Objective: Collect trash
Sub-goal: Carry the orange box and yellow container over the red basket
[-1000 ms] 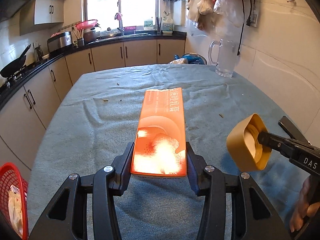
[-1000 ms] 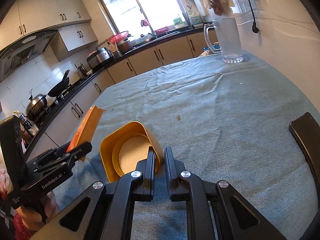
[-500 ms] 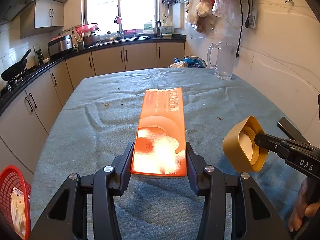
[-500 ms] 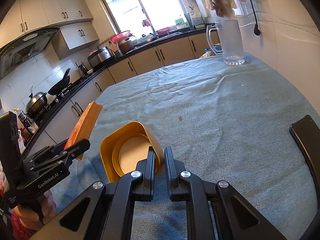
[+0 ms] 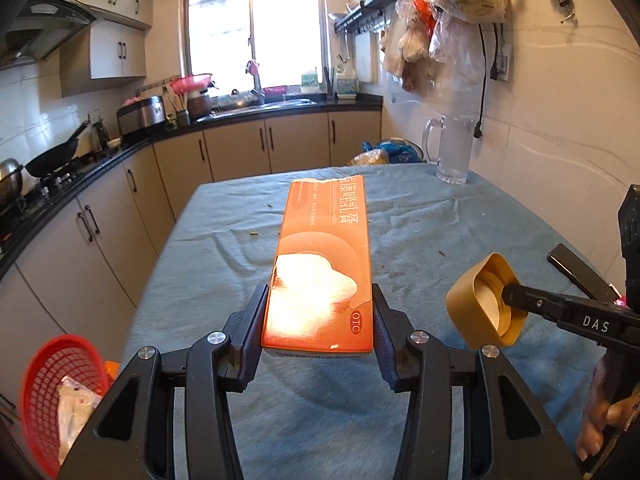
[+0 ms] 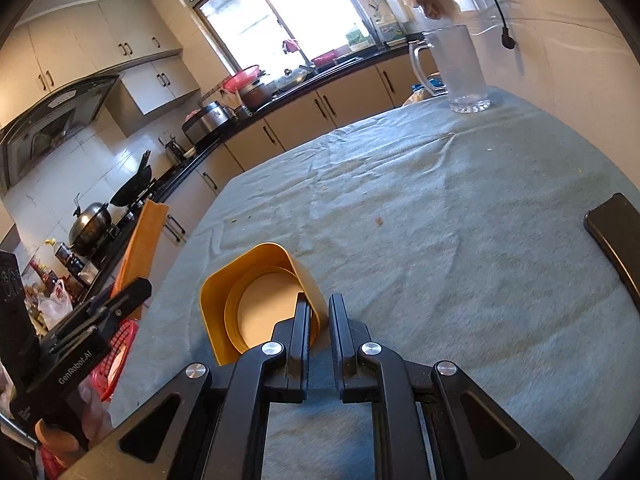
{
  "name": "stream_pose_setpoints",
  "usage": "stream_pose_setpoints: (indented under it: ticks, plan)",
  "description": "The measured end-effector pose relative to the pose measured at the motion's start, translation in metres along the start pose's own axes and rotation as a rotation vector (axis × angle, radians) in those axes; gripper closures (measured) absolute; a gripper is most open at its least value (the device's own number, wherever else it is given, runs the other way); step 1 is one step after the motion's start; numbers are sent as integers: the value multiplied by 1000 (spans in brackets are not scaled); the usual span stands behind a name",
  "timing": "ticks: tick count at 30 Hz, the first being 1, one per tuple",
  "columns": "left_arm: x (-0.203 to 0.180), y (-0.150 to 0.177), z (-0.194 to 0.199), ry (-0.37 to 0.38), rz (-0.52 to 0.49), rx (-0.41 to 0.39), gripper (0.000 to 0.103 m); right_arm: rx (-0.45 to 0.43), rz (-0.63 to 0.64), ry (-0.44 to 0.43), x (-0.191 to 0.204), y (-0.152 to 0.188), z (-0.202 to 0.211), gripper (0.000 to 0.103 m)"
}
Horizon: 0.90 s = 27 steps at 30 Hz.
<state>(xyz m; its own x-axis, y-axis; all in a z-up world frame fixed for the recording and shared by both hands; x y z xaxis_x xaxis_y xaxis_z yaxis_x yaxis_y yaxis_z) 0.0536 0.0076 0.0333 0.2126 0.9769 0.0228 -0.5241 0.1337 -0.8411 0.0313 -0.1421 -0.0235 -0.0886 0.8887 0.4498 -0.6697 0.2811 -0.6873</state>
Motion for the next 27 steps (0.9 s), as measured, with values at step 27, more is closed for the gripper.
stream_pose_setpoints:
  ticks: [27]
  plan:
    - [123, 40, 62, -96, 164, -39, 57, 91, 198, -74, 134, 34, -27, 93]
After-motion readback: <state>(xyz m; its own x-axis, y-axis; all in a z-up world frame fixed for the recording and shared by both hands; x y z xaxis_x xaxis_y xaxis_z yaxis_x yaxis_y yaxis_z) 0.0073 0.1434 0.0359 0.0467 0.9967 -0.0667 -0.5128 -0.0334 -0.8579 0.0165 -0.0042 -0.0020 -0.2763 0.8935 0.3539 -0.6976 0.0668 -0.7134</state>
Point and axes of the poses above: each gripper's, at about its wrist camera, not at the fingertips, and z roughly against the way its jaws point, x to its left, y to its underside, the point moved 10 cm from there along -z, roughly the way its jaws point, and after that the axes turned 2 degrees about z, right-handed, at the moved point
